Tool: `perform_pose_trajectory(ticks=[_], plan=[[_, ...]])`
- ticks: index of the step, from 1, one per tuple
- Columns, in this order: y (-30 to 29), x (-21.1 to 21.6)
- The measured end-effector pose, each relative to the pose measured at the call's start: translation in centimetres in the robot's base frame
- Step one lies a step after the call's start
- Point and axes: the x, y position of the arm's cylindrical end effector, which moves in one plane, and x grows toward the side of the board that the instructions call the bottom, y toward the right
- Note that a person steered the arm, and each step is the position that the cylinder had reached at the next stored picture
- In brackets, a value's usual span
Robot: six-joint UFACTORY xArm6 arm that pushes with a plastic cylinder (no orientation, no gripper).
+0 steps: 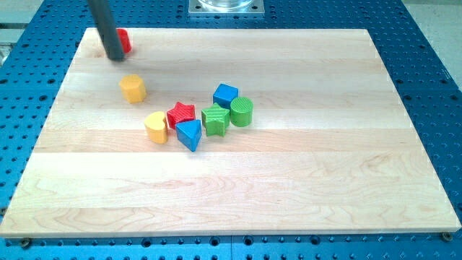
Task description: Place the yellow hexagon parallel to the red circle
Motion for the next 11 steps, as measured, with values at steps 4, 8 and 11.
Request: perform_pose_trajectory(ticks=[4,8,11], plan=[[3.4,13.8],[7.9,9.7],[12.9,8.1]])
